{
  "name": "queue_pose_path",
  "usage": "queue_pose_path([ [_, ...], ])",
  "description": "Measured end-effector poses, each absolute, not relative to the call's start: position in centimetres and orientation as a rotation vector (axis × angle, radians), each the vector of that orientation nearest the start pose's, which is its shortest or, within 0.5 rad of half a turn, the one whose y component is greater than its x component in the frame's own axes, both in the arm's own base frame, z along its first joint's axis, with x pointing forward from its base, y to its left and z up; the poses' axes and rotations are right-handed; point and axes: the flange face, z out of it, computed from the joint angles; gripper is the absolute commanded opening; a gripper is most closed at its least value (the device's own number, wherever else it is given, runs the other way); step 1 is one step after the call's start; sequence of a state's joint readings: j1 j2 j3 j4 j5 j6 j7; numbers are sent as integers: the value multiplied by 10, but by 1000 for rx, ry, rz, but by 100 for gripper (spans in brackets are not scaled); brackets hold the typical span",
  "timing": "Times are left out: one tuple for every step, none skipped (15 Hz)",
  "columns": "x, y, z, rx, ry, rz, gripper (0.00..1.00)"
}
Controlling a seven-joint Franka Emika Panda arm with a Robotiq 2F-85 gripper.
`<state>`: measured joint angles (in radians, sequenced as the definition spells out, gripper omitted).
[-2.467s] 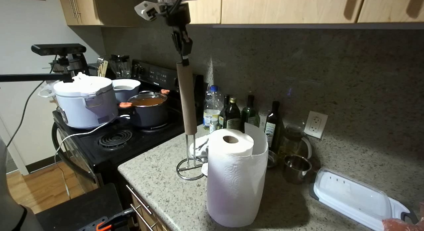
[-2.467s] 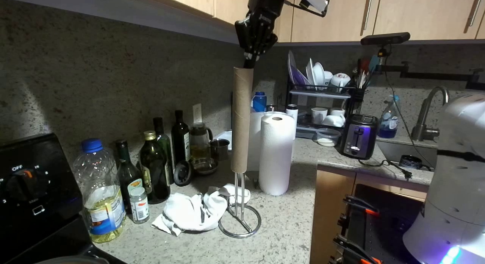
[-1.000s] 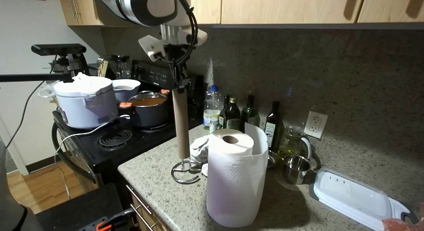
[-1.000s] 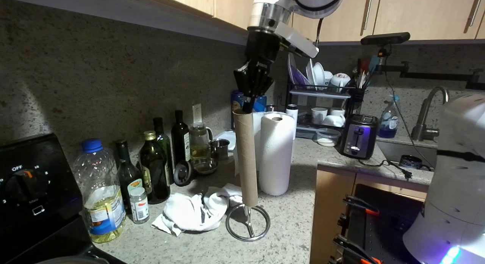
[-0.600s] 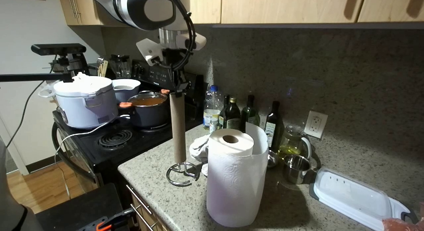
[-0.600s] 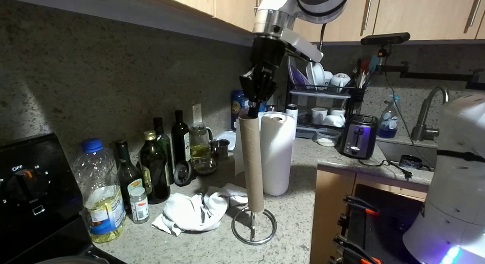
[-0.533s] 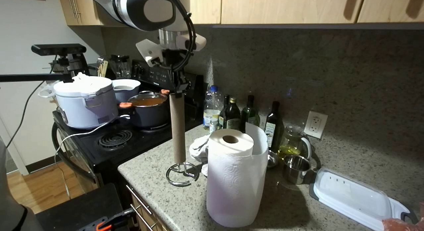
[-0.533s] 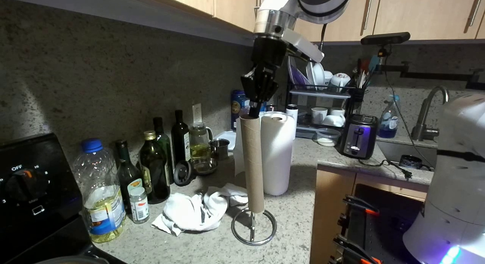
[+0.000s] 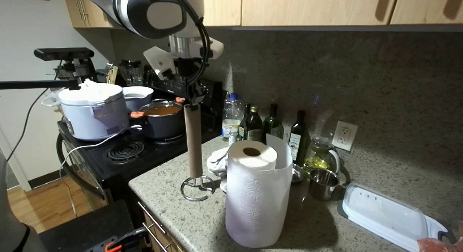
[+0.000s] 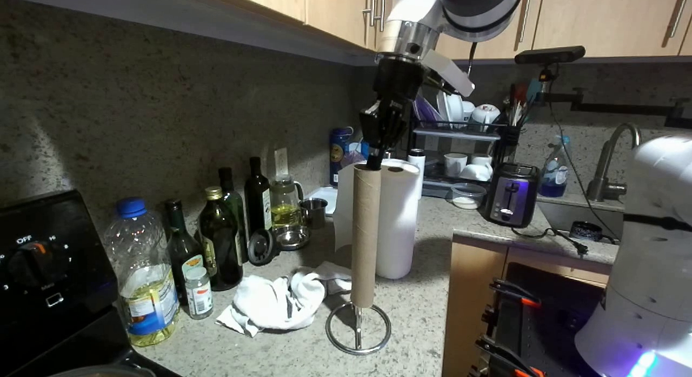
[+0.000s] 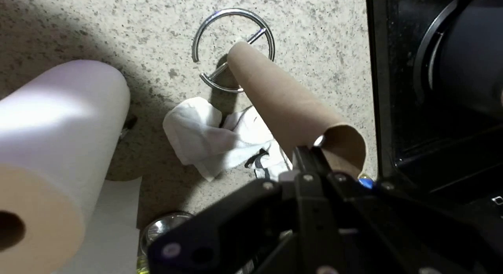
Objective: Remove the empty paper roll off of the holder then put the empty paper roll on the holder
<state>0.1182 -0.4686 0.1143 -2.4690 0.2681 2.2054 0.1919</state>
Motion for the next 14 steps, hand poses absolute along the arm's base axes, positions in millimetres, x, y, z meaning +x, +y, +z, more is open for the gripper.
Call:
queue_pose_path([
  [407, 107, 479, -2907, 144, -247, 0],
  [404, 107, 479, -2903, 144, -254, 0],
  [402, 106, 478, -2901, 144, -260, 0],
  [400, 106, 478, -2899, 144, -267, 0],
  [399, 106, 478, -2899, 142, -270, 0],
  [397, 107, 478, -2899, 140, -273, 22],
  [396, 107, 479, -2899, 139, -274, 28],
  [396, 107, 479, -2899, 137, -275, 34],
  [395, 108, 479, -2899, 134, -275, 42],
  [395, 109, 479, -2898, 130, -275, 49],
  [394, 110, 479, -2898, 125, -275, 56],
  [394, 111, 479, -2898, 120, -276, 65],
  [393, 112, 480, -2897, 116, -278, 71],
  [393, 113, 481, -2897, 113, -281, 80],
])
